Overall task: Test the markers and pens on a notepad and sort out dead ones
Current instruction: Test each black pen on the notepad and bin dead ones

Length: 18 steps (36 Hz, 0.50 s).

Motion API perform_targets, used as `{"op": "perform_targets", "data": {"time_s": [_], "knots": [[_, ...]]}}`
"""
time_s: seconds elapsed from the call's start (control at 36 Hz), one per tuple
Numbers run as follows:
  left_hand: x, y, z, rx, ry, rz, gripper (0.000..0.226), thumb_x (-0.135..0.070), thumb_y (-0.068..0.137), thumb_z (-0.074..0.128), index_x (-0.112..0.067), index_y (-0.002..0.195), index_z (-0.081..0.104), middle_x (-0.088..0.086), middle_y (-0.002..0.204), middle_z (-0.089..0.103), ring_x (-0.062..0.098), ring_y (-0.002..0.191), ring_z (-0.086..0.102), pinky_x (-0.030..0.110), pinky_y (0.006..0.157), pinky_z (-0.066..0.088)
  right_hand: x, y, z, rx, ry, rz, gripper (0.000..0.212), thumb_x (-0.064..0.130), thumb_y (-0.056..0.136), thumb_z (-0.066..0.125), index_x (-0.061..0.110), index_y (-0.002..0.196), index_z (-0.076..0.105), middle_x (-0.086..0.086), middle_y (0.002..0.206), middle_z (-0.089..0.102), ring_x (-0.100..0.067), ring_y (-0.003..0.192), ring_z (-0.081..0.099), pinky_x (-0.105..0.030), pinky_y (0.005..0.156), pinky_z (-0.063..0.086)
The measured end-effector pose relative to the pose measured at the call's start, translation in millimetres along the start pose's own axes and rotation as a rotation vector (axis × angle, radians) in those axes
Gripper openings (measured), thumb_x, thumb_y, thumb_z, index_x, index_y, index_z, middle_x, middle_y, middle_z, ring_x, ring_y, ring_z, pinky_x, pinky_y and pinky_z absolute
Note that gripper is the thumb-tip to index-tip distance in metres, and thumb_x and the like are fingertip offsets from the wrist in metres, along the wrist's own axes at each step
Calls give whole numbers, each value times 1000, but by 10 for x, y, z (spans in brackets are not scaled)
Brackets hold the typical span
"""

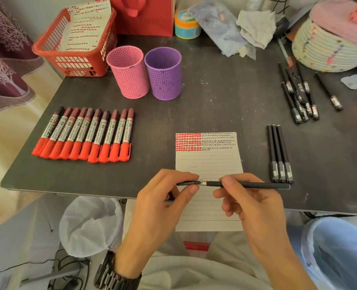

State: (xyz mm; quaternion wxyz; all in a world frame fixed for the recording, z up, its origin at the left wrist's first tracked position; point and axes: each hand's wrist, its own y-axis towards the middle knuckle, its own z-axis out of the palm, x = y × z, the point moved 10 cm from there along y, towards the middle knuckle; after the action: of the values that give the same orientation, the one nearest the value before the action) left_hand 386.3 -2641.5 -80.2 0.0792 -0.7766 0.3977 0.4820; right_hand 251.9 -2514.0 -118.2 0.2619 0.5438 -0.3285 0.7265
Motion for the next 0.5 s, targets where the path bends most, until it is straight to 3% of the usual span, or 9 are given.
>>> {"op": "perform_targets", "data": {"time_s": [0.19,0.42,0.5], "knots": [[-147,19,46,0,3,92,17,-32,90,72,-24,104,75,-15,98,67,3,78,59,6,72,40,-22,-13,89,43,-12,2,25,43,76,75,19,83,78,-12,68,73,-14,51,57,-19,47,45],[-197,7,127,-39,-2,152,16,-27,93,68,-24,106,75,-14,99,66,7,85,64,13,70,46,-44,-3,74,33,25,19,28,44,74,78,16,82,79,-11,64,70,-14,51,56,-21,48,46],[-213,19,162,-39,6,181,16,-26,93,68,-24,108,75,-12,98,66,4,85,63,16,69,49,-64,4,55,29,41,34,45,56,67,85,15,83,79,-10,64,70,-13,52,56,-21,49,46]]}}
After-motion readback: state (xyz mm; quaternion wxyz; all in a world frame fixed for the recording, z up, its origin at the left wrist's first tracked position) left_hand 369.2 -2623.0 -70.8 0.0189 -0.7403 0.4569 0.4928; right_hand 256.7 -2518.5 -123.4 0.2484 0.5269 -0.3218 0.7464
